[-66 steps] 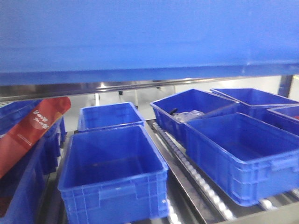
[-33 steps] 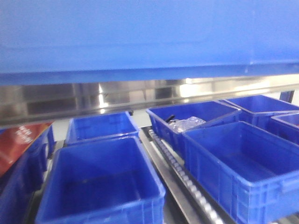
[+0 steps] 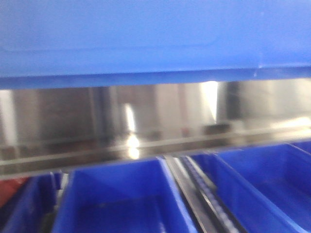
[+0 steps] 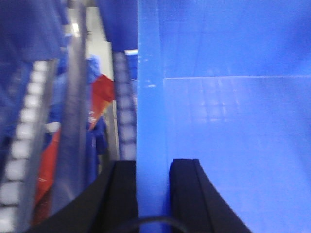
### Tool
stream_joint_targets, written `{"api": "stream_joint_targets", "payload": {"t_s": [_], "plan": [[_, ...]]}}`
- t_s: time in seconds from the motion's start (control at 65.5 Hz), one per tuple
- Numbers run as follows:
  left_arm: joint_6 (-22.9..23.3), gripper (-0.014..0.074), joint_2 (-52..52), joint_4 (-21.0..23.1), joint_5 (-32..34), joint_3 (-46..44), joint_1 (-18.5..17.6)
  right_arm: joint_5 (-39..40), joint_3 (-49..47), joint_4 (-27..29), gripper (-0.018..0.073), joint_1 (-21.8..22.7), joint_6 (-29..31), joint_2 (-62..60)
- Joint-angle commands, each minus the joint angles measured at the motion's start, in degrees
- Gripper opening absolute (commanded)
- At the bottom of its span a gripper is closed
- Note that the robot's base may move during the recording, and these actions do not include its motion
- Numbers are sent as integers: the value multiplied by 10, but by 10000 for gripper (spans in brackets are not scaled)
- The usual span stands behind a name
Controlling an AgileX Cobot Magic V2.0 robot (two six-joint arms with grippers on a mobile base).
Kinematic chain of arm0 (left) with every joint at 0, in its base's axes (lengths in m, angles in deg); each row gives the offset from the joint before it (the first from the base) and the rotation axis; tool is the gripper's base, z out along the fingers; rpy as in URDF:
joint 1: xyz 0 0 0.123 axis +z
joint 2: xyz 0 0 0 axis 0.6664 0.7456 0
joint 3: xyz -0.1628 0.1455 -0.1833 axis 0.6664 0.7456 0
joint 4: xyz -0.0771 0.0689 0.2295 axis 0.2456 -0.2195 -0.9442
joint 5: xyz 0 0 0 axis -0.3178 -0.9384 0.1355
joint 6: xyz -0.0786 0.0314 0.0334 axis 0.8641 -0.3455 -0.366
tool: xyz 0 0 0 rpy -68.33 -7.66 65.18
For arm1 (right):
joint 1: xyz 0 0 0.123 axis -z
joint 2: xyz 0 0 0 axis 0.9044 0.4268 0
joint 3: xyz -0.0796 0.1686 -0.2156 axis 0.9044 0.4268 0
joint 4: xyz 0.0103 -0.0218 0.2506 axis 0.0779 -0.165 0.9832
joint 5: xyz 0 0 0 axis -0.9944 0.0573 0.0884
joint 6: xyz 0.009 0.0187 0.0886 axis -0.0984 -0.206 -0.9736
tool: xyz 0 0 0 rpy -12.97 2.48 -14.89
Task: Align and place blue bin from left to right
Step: 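Hold the blue bin with both grippers while approaching another bin shelf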
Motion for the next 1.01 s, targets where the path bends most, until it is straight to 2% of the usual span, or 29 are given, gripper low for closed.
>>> {"api": "stream_joint_targets", "payload": {"t_s": [0.0,0.992], "plan": [[0,-111,-3,1,74,-7,-6,89,-7,-1,-78,-5,1,-5],[0,-111,-3,1,74,-7,-6,89,-7,-1,-78,-5,1,-5]]}}
